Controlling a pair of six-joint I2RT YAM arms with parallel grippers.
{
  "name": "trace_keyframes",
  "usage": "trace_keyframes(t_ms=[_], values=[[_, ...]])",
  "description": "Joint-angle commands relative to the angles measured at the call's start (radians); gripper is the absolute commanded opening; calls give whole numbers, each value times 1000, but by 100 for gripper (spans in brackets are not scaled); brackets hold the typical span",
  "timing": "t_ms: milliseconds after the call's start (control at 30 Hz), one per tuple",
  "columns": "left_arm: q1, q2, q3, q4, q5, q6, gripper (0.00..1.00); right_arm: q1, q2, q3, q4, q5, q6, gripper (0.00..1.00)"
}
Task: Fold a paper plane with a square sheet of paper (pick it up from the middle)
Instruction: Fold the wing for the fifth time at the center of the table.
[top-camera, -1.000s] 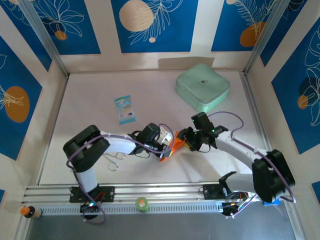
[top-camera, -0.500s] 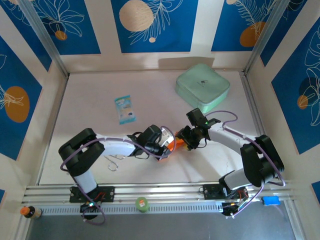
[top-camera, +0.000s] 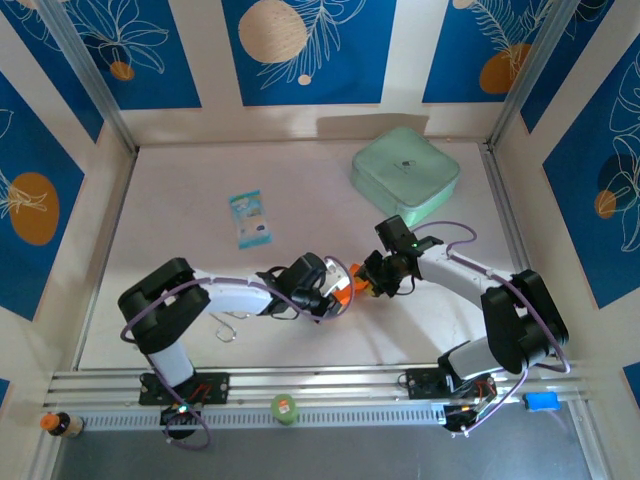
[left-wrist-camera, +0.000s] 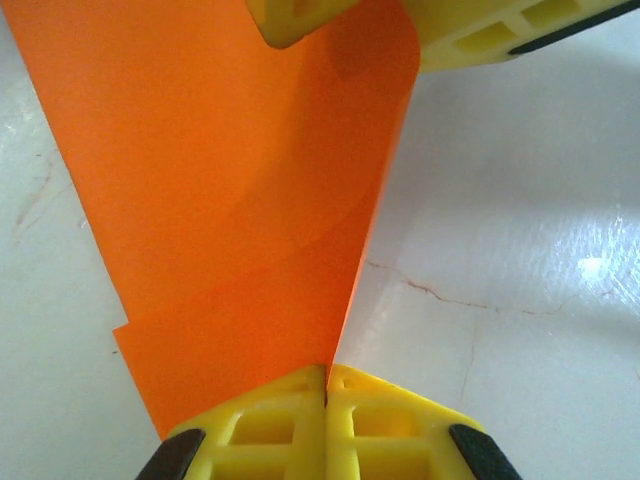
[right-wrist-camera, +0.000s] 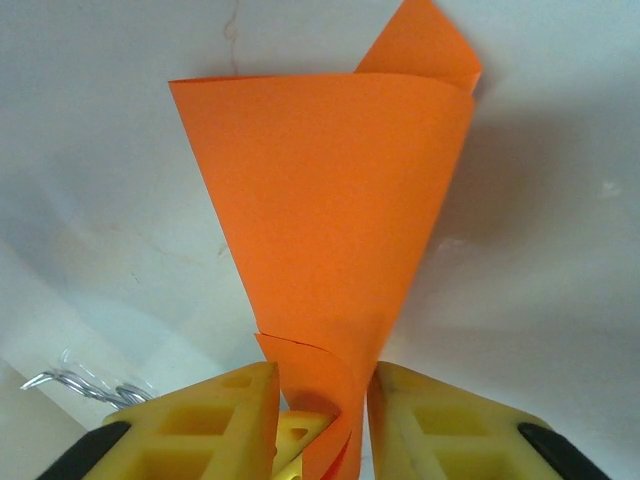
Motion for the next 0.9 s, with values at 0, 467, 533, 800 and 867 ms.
trace_keyframes(t_ms=[0,467,533,800,867], values=[[-11,-33,3,-1,-18,37,5,-5,-11,-4,-12,-33,-3,27],[-30,-44,-8,3,-55,76,9,-12,-35,-18,-7,-43,-1,20],[-30,-44,-6,2,-60,78,10,-12,-36,-18,-6,-43,-1,20],[-44,-49,-8,-2,-99,100,13,-12,-47,-34,11,-47,10,8],[-50,-51,-6,-7,-119,103,17,-12,-53,-37,11,-46,13,6]])
